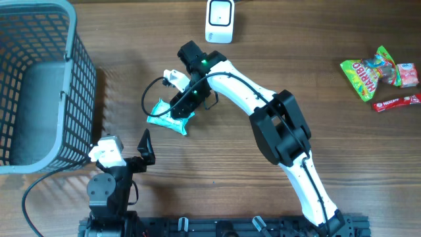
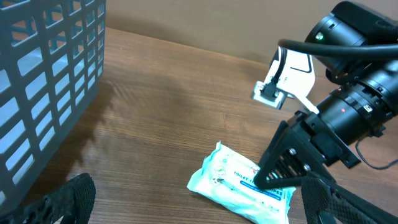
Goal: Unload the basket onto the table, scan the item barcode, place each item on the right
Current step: 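Move the right gripper to the mint-green wipes pack and grasp it, then lift the wipes pack and hold it at the white scanner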
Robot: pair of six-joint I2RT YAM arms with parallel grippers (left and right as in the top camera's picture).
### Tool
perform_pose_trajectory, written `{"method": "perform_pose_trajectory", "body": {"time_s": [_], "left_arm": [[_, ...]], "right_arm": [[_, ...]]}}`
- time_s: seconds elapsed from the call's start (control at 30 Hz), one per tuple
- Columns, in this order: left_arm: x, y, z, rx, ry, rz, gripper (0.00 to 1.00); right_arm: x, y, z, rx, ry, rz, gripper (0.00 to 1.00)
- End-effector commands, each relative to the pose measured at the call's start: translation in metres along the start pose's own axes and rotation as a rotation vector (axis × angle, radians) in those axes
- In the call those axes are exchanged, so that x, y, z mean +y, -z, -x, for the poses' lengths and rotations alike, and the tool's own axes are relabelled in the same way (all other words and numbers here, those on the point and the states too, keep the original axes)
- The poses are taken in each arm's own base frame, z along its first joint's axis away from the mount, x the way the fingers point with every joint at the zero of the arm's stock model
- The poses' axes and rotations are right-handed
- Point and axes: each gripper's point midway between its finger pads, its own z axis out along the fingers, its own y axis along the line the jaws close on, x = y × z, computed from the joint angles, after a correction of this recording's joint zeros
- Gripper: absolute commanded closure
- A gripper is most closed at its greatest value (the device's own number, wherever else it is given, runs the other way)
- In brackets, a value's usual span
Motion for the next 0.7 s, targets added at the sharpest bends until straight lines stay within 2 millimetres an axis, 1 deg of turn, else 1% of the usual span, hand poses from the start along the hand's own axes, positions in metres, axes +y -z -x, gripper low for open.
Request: {"method": "perform_pose_trajectory", "body": {"time_s": [0.0, 0.07, 0.1, 0.17, 0.2, 0.23, 0.27, 0.33, 0.37, 0.4, 0.5, 0.57, 0.67], "left_arm": [[-0.001, 0.000, -0.001, -0.001, 0.003, -0.008, 0.00], [-0.001, 0.000, -0.001, -0.001, 0.003, -0.008, 0.00], [-0.001, 0.000, -0.001, -0.001, 0.003, -0.008, 0.00], [-0.001, 0.000, -0.001, -0.001, 0.003, -0.008, 0.00], [-0.001, 0.000, -0.001, -0.001, 0.003, -0.009, 0.00], [-0.001, 0.000, -0.001, -0.001, 0.003, -0.008, 0.00], [-0.001, 0.000, -0.001, -0.001, 0.003, -0.009, 0.00], [-0.001, 0.000, -0.001, -0.001, 0.003, -0.008, 0.00], [-0.001, 0.000, -0.001, -0.001, 0.003, -0.009, 0.00], [-0.001, 0.000, -0.001, -0.001, 0.003, -0.008, 0.00], [-0.001, 0.000, -0.001, -0.001, 0.003, -0.008, 0.00], [-0.001, 0.000, -0.001, -0.001, 0.003, -0.008, 0.00], [-0.001, 0.000, -0.001, -0.001, 0.003, -0.008, 0.00]], "right_arm": [[0.001, -0.047, -0.038, 0.137, -0.065, 0.029, 0.32], [0.003, -0.052, -0.041, 0.148, -0.085, 0.030, 0.40], [0.003, -0.054, -0.042, 0.154, -0.091, 0.032, 0.41], [0.000, -0.068, -0.051, 0.182, -0.130, 0.036, 0.46], [-0.002, -0.071, -0.054, 0.188, -0.151, 0.036, 0.51], [-0.003, -0.075, -0.056, 0.192, -0.177, 0.035, 0.56], [-0.004, -0.077, -0.056, 0.193, -0.184, 0.035, 0.66], [-0.004, -0.074, -0.054, 0.189, -0.225, 0.029, 0.83], [-0.005, -0.071, -0.052, 0.187, -0.252, 0.028, 0.88], [-0.005, -0.064, -0.048, 0.180, -0.306, 0.032, 0.95], [0.001, -0.036, -0.036, 0.158, -0.519, 0.087, 0.96], [0.007, -0.009, -0.034, 0.174, -0.776, 0.128, 0.96], [0.014, 0.021, -0.039, 0.233, -1.117, 0.184, 0.96]]}}
